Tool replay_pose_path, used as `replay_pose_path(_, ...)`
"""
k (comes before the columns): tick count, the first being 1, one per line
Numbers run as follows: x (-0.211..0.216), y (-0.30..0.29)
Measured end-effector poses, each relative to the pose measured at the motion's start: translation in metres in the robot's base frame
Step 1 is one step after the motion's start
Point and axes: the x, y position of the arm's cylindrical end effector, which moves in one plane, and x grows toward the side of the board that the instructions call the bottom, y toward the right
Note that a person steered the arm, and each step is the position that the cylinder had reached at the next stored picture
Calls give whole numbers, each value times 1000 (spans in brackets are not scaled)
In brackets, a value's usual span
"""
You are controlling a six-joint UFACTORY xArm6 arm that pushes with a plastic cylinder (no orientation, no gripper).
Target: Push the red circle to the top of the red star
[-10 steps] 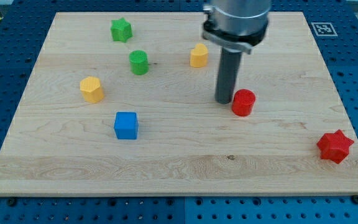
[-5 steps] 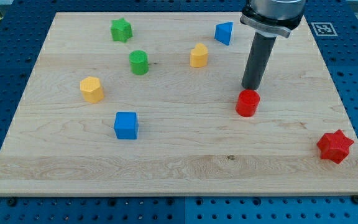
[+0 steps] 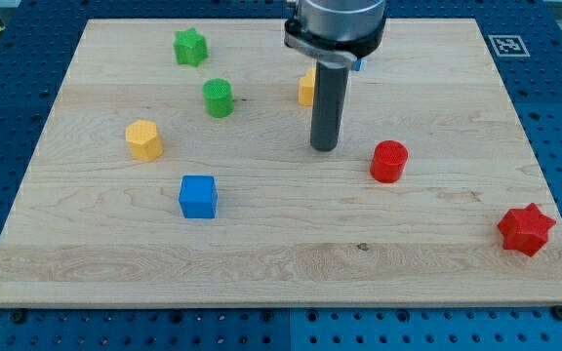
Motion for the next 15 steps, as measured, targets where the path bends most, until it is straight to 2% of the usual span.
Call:
replay_pose_path(7, 47, 20)
replay_pose_path(9, -11, 20)
replay_pose_path(10, 12, 73)
replay_pose_path(12, 42, 67)
replay_pose_path(13, 56, 123)
replay_pose_path(15, 41, 127)
